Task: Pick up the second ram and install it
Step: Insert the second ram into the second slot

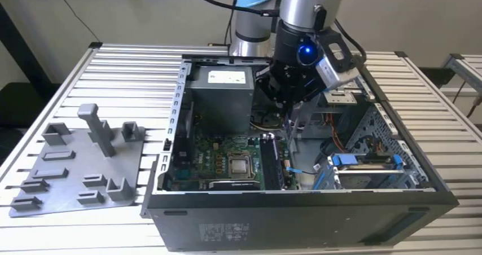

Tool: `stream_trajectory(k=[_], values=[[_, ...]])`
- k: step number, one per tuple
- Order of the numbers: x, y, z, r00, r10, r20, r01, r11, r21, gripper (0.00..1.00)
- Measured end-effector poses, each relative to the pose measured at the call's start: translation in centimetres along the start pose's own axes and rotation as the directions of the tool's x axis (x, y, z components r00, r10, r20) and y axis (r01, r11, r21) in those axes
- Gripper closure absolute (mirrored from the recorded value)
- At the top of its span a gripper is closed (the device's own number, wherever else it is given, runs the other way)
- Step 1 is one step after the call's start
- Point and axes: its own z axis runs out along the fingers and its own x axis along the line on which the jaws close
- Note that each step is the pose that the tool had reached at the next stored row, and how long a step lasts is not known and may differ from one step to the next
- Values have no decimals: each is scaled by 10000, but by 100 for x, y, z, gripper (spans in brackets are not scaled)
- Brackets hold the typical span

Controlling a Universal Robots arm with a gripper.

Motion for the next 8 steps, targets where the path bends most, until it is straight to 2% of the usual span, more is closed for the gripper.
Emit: stream_trajectory(k=[2, 5, 8], values=[[0, 1, 33, 10000, -94, 6, 94, 10000, 13, 86], [1, 3, 82, 9999, -95, 83, 95, 10000, 19, 86], [6, -5, 134, 9999, -94, 84, 93, 10000, 27, 86]])
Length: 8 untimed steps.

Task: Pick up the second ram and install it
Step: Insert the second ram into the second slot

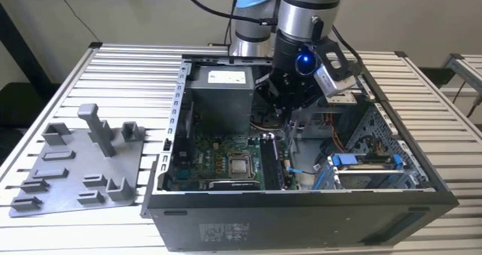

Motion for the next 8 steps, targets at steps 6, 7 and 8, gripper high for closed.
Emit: stream_trajectory(k=[6, 7, 8], values=[[93, -19, 108, 10000, 11, -3, -11, 10000, 0, 86], [101, -21, 126, 10000, 11, -4, -11, 10000, 1, 86], [106, -22, 143, 10000, 11, -3, -11, 10000, 1, 86]])
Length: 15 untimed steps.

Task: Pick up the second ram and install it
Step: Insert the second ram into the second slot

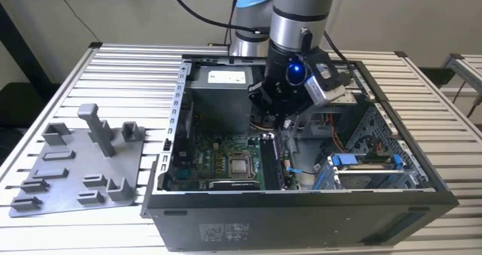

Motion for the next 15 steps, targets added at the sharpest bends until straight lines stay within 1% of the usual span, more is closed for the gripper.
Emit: stream_trajectory(k=[3, 7, 15], values=[[6, -7, 56, 10000, -1, 0, 1, 10000, -1, 86], [9, -37, 128, 10000, 1, 0, -1, 10000, 1, 86], [21, -142, 279, 10000, 0, -4, 0, 10000, -1, 86]])
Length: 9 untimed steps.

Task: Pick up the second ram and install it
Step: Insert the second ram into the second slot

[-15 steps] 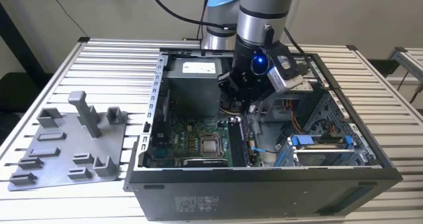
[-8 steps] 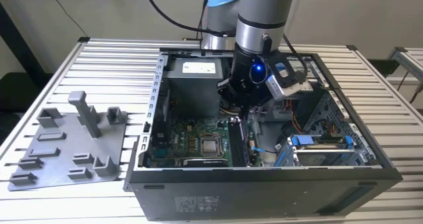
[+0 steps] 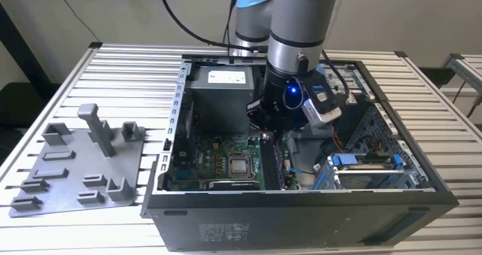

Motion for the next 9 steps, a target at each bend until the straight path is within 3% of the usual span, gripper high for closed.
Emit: stream_trajectory(k=[9], values=[[49, -15, 162, 10000, -1, -2, 1, 10000, 1, 86]])
